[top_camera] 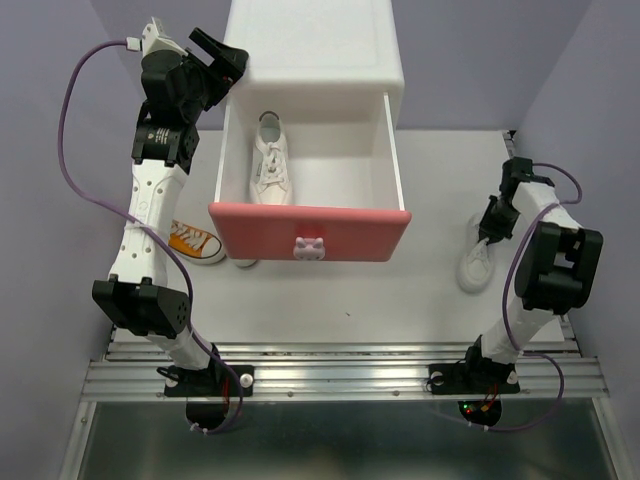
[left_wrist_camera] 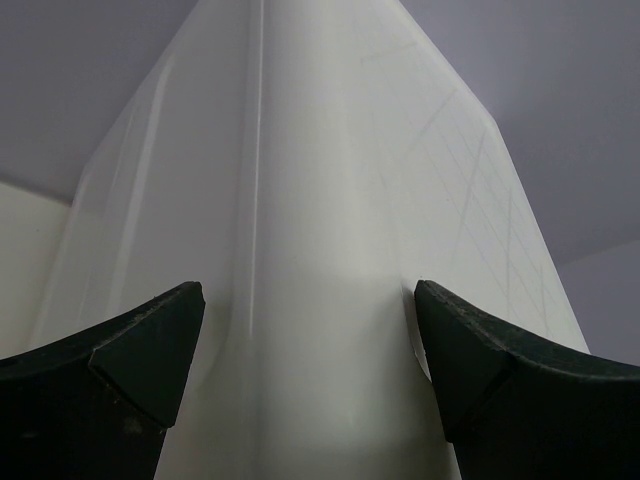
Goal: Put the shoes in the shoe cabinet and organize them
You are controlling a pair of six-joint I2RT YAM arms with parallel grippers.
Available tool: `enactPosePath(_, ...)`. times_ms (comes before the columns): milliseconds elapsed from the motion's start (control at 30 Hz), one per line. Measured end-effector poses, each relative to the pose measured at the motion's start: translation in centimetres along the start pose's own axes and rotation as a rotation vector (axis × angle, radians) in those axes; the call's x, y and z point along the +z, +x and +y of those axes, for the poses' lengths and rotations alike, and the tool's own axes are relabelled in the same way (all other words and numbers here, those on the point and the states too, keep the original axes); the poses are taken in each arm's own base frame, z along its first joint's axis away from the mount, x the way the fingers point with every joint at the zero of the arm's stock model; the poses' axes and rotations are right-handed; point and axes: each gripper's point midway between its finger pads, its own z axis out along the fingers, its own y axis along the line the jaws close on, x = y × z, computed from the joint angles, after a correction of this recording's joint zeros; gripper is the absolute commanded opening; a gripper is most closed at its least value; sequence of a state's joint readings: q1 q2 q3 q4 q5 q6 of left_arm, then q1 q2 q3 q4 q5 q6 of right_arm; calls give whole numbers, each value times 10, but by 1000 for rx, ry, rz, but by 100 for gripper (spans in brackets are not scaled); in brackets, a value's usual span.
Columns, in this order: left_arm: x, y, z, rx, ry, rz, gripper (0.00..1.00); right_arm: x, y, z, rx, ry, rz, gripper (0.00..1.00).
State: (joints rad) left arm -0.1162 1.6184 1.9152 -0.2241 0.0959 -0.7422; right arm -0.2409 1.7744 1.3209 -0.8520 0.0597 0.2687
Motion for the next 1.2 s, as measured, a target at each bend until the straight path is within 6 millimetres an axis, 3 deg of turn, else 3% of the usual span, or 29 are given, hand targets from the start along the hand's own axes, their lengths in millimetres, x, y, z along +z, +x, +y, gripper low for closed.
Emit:
enactPosePath(33,0,0,0,0,0,0,96,-1,0,0,-2,-1,-2,1)
enactPosePath(200,0,0,0,0,-1,0,96,-15,-8,2,-1,-15,-36,1)
enactPosePath(333,0,0,0,0,-1,0,96,-50,-48,17,16,-72,-148,1)
enactPosePath(433,0,0,0,0,0,0,96,-109,-99,38,56,-176,-319,1)
enactPosePath(533,0,0,0,0,0,0,96,-187,-144,61,100,-323,-512,1)
enactPosePath(567,0,0,0,0,0,1,96,-230,-162,68,112,-390,-619,1)
enactPosePath(600,1,0,0,0,0,1,96,-253,-169,74,118,-439,-668,1)
enactPosePath(633,1,0,0,0,1,1,96,-301,-178,87,139,-560,-765,1)
enactPosePath(733,2,1,0,0,0,6,96,-395,-172,111,159,-850,-906,1)
enactPosePath(767,2,1,0,1,0,8,96,-409,-168,116,160,-897,-921,1)
enactPosePath(833,3,2,0,1,-3,12,96,-464,-155,137,139,-1095,-976,1)
enactPosePath(933,4,2,1,4,-5,16,96,-529,-130,189,48,-1331,-978,1)
enactPosePath(967,4,2,1,5,-6,17,96,-558,-118,217,-9,-1459,-982,1)
enactPosePath(1067,4,2,1,6,-6,17,96,-592,-82,275,-87,-1715,-905,1)
enactPosePath(1200,4,2,1,6,-5,17,96,-597,-42,322,-124,-1840,-773,1)
